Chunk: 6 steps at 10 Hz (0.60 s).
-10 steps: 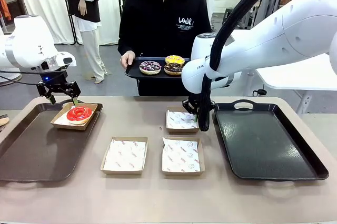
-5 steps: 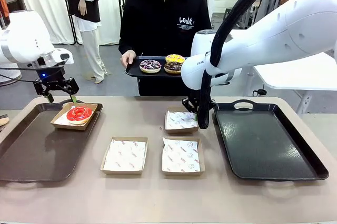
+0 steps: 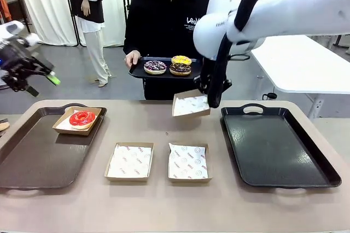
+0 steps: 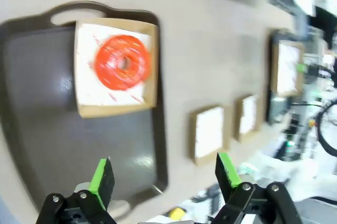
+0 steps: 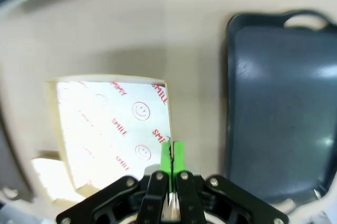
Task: Individually package the donuts and arrange them on the tray.
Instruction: Place the picked Paper togo box on the Handle tray while simultaneously picking up another Paper togo box from the table with the other hand.
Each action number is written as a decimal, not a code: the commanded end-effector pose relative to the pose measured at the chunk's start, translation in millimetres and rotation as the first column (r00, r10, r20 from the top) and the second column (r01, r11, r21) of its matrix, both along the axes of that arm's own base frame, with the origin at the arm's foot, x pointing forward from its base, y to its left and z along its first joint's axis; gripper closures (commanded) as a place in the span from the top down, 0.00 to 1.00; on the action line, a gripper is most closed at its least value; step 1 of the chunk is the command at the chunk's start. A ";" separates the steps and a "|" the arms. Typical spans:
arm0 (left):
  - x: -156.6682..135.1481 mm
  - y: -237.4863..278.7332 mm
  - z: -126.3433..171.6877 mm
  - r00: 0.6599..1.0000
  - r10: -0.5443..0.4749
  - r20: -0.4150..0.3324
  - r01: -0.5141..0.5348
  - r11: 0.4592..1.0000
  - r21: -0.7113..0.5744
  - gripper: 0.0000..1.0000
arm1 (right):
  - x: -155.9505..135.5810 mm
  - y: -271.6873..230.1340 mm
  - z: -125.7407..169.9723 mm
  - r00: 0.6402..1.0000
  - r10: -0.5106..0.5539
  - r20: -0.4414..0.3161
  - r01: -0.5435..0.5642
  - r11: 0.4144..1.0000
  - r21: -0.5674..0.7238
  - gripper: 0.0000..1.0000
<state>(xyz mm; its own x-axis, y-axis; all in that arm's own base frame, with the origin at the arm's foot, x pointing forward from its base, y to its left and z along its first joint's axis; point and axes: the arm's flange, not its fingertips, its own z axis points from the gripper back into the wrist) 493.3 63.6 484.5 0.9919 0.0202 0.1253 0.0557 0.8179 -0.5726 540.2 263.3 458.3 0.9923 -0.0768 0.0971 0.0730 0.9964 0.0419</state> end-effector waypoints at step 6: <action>-88.1 138.5 -0.9 0.997 0.057 -0.055 -0.077 0.857 -0.510 1.00 | 28.7 6.6 58.0 0.998 -0.029 -0.063 0.029 1.000 -0.002 0.00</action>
